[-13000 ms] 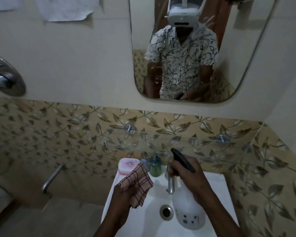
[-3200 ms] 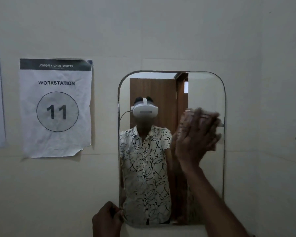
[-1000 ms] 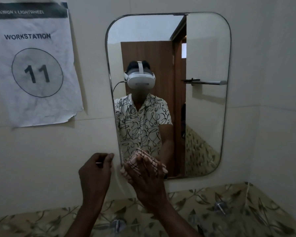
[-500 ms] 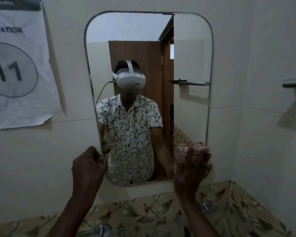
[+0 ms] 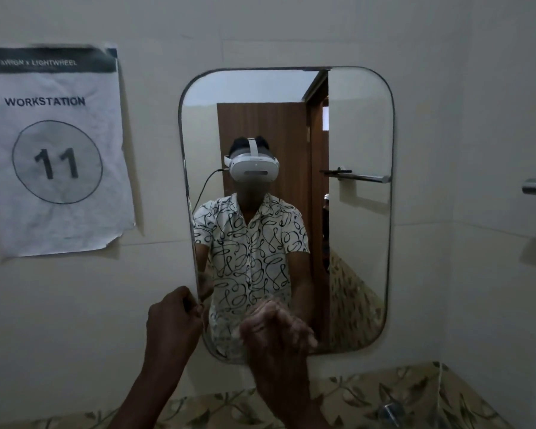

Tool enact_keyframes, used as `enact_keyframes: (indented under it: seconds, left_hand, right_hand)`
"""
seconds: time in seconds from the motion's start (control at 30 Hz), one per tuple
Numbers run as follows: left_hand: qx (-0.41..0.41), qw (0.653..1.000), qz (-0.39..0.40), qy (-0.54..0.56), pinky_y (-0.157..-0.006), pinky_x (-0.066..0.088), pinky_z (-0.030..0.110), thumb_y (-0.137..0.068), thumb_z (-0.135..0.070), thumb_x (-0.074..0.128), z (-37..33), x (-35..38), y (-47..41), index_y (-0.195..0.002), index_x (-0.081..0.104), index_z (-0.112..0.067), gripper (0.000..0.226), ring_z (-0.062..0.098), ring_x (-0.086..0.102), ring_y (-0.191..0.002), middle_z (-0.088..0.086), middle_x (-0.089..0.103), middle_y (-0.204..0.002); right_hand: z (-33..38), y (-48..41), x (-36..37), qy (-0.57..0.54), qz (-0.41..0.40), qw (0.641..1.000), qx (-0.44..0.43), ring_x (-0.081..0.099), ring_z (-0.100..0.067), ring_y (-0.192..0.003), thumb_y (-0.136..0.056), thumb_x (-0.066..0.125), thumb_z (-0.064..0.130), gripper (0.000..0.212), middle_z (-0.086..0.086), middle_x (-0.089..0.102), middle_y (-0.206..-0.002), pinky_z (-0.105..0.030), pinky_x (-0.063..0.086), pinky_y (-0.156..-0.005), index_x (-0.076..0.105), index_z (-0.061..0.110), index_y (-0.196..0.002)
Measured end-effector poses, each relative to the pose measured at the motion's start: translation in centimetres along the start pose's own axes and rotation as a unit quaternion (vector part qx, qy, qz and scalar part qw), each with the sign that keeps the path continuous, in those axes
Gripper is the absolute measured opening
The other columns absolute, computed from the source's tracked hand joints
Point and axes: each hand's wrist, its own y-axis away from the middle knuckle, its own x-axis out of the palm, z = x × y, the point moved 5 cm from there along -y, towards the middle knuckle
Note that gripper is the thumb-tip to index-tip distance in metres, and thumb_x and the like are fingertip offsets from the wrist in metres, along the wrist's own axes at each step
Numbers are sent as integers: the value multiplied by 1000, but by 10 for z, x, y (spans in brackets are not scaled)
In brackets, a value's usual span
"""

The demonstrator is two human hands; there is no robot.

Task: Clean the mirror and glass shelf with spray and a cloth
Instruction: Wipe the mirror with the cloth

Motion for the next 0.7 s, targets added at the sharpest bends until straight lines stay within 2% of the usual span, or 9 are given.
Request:
enact_keyframes:
  seconds: [0.1,0.2,0.27,0.33,0.4,0.47,0.57,0.63,0.7]
  left_hand:
    - [8,1000,-3,-6,-50,39,28,-78,0,70,-3,-1,2,-69,59,-6,16,23,58,-57,9,62,-61]
    - [21,1000,-3,-11,-55,40,29,-78,-2,71,-4,-2,4,-69,59,-4,15,31,61,-62,11,63,-63]
    - [26,1000,-1,-4,-55,40,29,-77,-5,73,-5,-2,7,-68,58,-4,18,30,60,-61,10,61,-61]
    - [29,1000,-8,-3,-56,38,29,-76,-8,74,-8,-4,6,-67,57,-5,20,27,56,-59,8,58,-60]
    - [33,999,-9,-16,-60,36,28,-78,-8,72,-7,-4,6,-67,59,-6,17,27,58,-60,7,58,-61]
    - [36,999,-10,-24,-62,37,27,-78,-3,68,-6,-5,5,-69,62,-5,11,30,64,-67,9,61,-65]
    - [31,999,-9,-23,-64,41,28,-76,-3,67,1,-3,7,-74,65,-4,3,31,66,-73,14,68,-73]
    - [33,999,-19,-13,-67,43,27,-78,-6,68,4,-3,7,-77,67,-3,3,31,67,-77,16,71,-78]
    - [38,999,-36,14,-67,47,27,-81,-12,68,8,-3,9,-80,68,-2,11,30,69,-76,17,72,-79]
  right_hand:
    - [-3,7,0,0,-11,998,-68,22,-23,-151,-99,43,44,49,-2,23,-164,-51,17,-119,39,38,-148]
    - [-39,17,-5,6,-1,996,-84,15,-24,-152,-98,47,40,52,-3,12,-167,-54,23,-113,35,38,-150]
    - [-77,25,-15,-12,-13,1000,23,10,-29,-153,-100,42,39,55,-7,5,-167,-56,15,-115,27,36,-153]
    - [-106,33,-26,-29,-28,984,175,8,-37,-152,-103,29,41,55,-13,-1,-166,-61,9,-117,16,33,-156]
    - [-115,35,-33,-63,-45,948,309,8,-45,-149,-105,27,39,54,-26,6,-163,-65,14,-118,17,23,-156]
    - [-112,31,-43,-117,-82,913,381,4,-44,-150,-106,34,28,53,-32,8,-160,-60,19,-119,23,12,-155]
    - [-117,38,-53,-235,-140,832,482,8,-35,-152,-105,37,15,52,-23,6,-163,-44,26,-118,23,8,-154]
    - [-136,54,-58,-301,-177,742,572,20,-29,-151,-106,33,16,52,-16,16,-164,-44,29,-120,19,12,-156]
    - [-156,78,-63,-374,-201,624,656,33,-27,-145,-105,35,19,55,-11,24,-163,-47,35,-117,16,16,-157]
